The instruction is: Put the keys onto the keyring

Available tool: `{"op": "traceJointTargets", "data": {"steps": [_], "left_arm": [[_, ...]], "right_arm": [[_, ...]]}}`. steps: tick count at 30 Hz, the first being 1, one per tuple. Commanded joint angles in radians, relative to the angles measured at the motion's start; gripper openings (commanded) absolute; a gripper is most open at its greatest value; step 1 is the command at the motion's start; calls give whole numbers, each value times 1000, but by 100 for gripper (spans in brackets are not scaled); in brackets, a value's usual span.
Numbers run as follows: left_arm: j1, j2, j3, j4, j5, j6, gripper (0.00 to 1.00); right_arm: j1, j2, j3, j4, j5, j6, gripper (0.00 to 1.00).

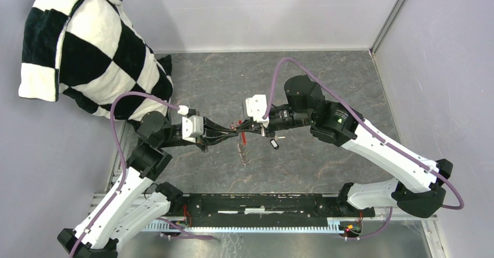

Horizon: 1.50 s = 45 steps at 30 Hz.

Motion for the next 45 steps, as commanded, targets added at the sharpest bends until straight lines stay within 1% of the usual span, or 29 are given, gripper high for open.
{"op": "traceJointTargets", "data": {"steps": [1,2,4,5,6,8,12,14,16,18,19,22,24,26,28,29,31,34,36,45], "left_arm": [[-5,3,70,-54,42,45,15],[-5,5,79,-112,39,75,23],[-5,3,98,-229,35,165,32],[-5,0,104,-277,31,197,41],[-5,-5,111,-322,25,233,47],[-5,-19,120,-421,16,307,53],[-5,-57,133,-557,-48,410,54],[-5,-74,135,-587,-90,453,52],[-5,-89,139,-588,-157,477,48],[-5,-99,136,-559,-202,479,45],[-5,-105,128,-511,-220,462,45],[-6,-117,86,-363,-256,341,50],[-5,-108,70,-311,-209,282,54],[-5,-80,76,-309,-113,223,57],[-5,-49,85,-343,-12,215,65],[-5,-37,88,-357,15,223,65],[-5,-26,88,-370,23,251,63],[-5,-23,87,-388,8,332,58],[-5,-21,84,-392,-6,361,54],[-5,-2,66,-357,-21,340,34]], "right_arm": [[2,-12,5,41,47,22,0],[0,-14,6,38,54,24,0],[0,-18,11,27,60,26,0],[0,-19,11,23,63,28,0],[0,-20,11,19,65,31,0],[0,-19,11,8,64,35,0],[-2,-14,15,-22,59,41,0],[-2,-10,24,-41,43,40,0],[-1,1,40,-64,23,37,0],[-2,13,48,-75,12,40,0],[-2,18,52,-75,6,43,0],[-1,35,58,-71,-19,51,0],[-2,41,58,-64,-29,56,0],[-2,44,59,-57,-33,58,0],[-2,44,57,-53,-42,58,0],[-3,44,57,-54,-47,57,0],[-3,44,53,-56,-56,54,0],[-2,43,44,-62,-69,47,0],[-3,45,41,-63,-77,44,0],[-2,40,18,-21,-60,63,0]]}}
